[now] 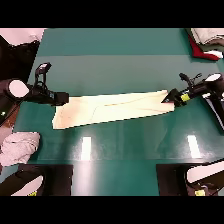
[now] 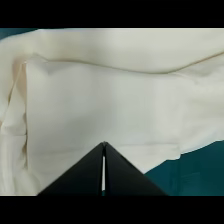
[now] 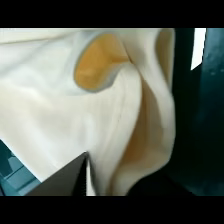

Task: Fold the shirts.

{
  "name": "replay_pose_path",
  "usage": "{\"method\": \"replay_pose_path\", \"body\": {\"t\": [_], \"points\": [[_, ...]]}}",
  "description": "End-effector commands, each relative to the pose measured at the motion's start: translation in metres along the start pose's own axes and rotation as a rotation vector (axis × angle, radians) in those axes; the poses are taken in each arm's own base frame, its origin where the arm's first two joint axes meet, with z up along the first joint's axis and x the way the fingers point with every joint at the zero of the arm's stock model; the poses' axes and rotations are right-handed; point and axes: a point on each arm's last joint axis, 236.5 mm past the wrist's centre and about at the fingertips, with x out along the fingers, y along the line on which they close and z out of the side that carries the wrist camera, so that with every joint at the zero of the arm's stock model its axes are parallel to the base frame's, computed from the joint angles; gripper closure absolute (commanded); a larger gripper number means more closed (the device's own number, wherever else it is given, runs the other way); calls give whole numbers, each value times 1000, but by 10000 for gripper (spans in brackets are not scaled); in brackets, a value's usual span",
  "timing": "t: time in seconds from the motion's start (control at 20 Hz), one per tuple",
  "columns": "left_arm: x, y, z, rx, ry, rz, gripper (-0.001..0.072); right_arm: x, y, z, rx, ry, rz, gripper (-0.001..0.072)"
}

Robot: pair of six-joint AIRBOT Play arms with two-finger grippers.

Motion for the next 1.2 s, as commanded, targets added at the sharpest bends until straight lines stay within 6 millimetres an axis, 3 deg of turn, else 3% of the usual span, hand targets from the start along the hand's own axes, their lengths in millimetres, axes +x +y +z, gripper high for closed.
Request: {"method": "replay_pose_path", "body": {"t": [0.0, 0.05, 0.2, 0.3, 0.5, 0.7, 0.9, 1.05, 1.15], "points": [[0, -8, -1, -18, 7, -32, 676, 11, 18, 3, -78, 1, 31, 659], [0, -14, 1, -19, -3, -50, 676, 11, 21, 3, -100, 3, 30, 698], [2, -53, 18, 15, -100, -132, 677, -2, 36, 5, -145, -37, 25, 699], [11, -88, 22, 52, -131, -192, 677, -22, 62, 9, -180, -105, 54, 701], [67, -149, 0, 161, 4, -242, 677, -71, 142, 6, -294, -267, 165, 701], [126, -201, -15, 282, 116, -263, 676, -104, 217, -19, -487, -349, 179, 701], [164, -214, -24, 307, 179, -262, 677, -126, 279, -38, -661, -396, 181, 702], [165, -212, -17, 324, 152, -248, 676, -122, 302, -48, -705, -384, 198, 702], [164, -206, -21, 344, 172, -229, 676, -113, 308, -54, -715, -358, 208, 702]]}}
